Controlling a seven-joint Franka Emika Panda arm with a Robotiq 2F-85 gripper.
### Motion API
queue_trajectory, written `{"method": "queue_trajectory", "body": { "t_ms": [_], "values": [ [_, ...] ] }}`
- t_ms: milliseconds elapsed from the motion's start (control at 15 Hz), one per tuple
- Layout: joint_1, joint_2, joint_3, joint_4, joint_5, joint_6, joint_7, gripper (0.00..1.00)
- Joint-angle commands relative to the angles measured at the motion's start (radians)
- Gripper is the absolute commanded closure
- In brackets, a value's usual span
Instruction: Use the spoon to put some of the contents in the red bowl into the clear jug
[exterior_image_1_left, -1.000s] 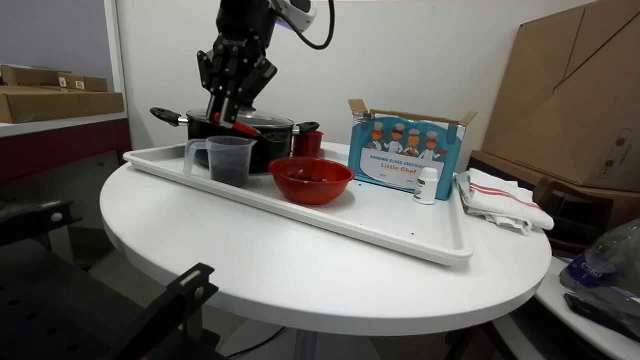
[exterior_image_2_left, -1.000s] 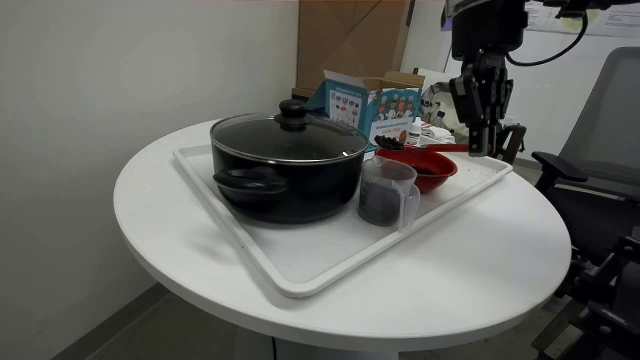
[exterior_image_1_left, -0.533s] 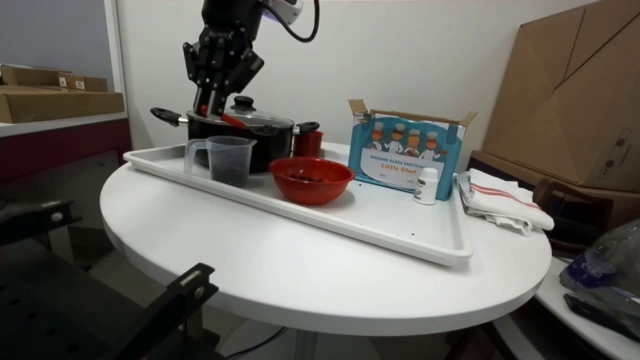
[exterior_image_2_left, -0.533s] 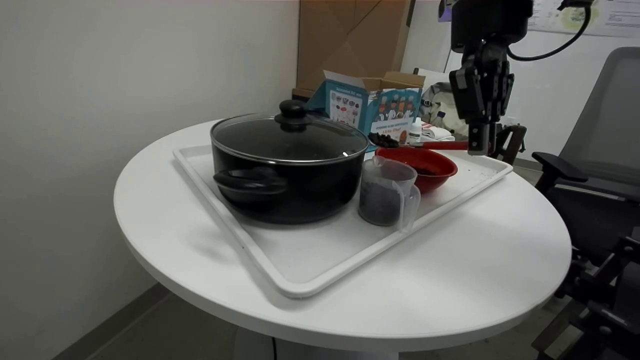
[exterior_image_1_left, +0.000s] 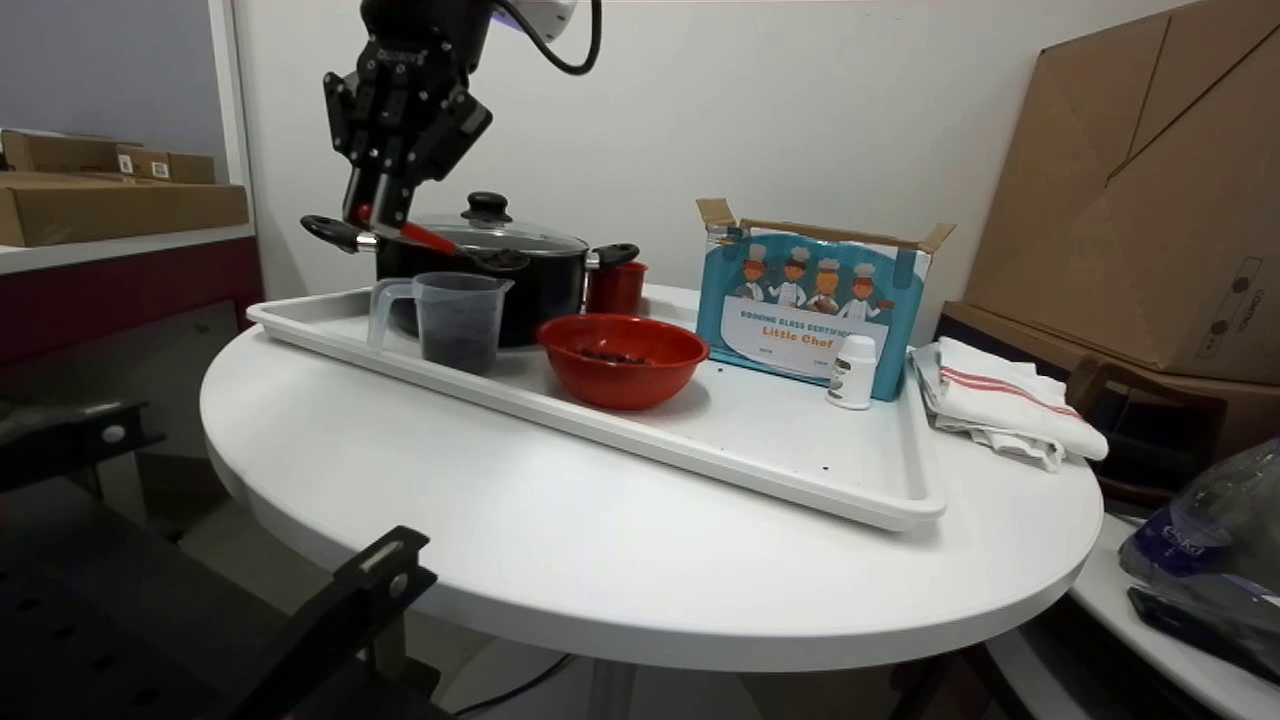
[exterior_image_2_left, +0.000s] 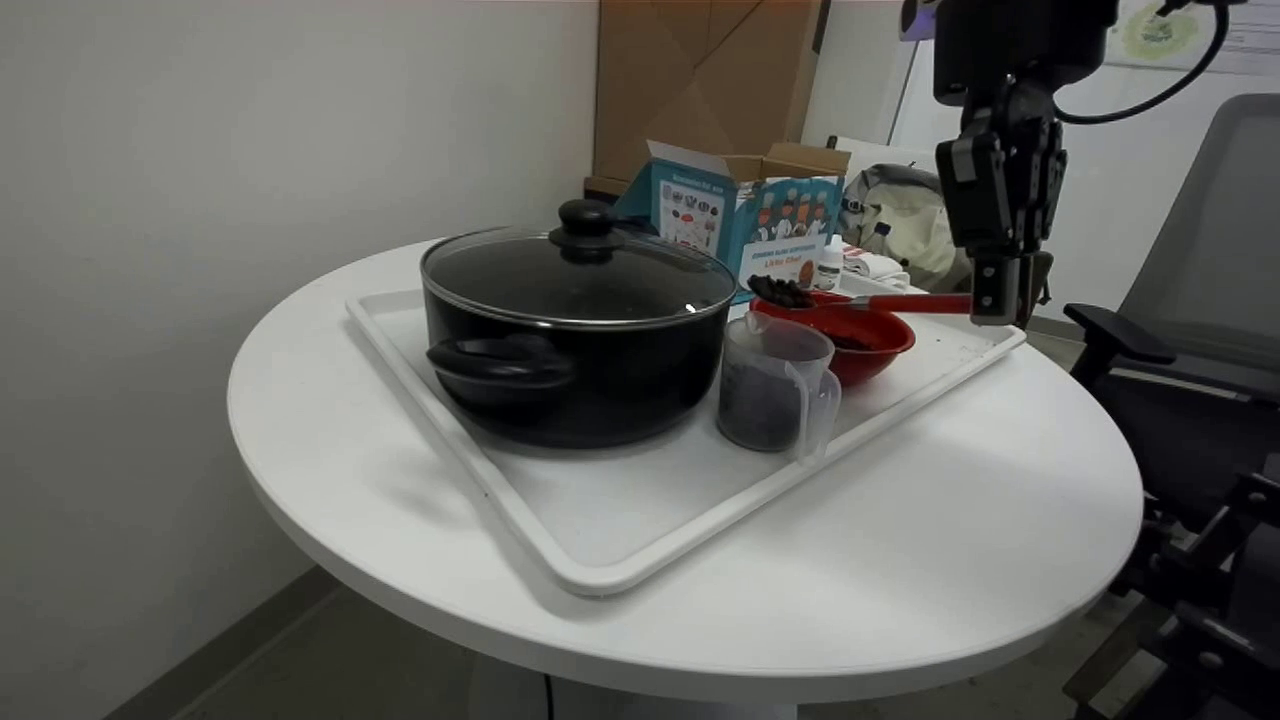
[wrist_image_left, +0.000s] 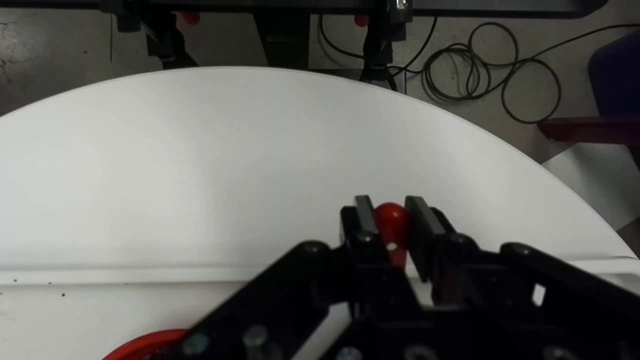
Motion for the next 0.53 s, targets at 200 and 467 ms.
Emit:
{"method": "queue_trajectory", "body": {
  "t_ms": [200, 467],
  "values": [
    [0.024, -0.050, 0.013, -0.032, 0.059, -0.014, -0.001, 0.90],
    [0.020, -0.047, 0.008, -0.021, 0.098, -0.027, -0.002, 0.90]
  ]
}}
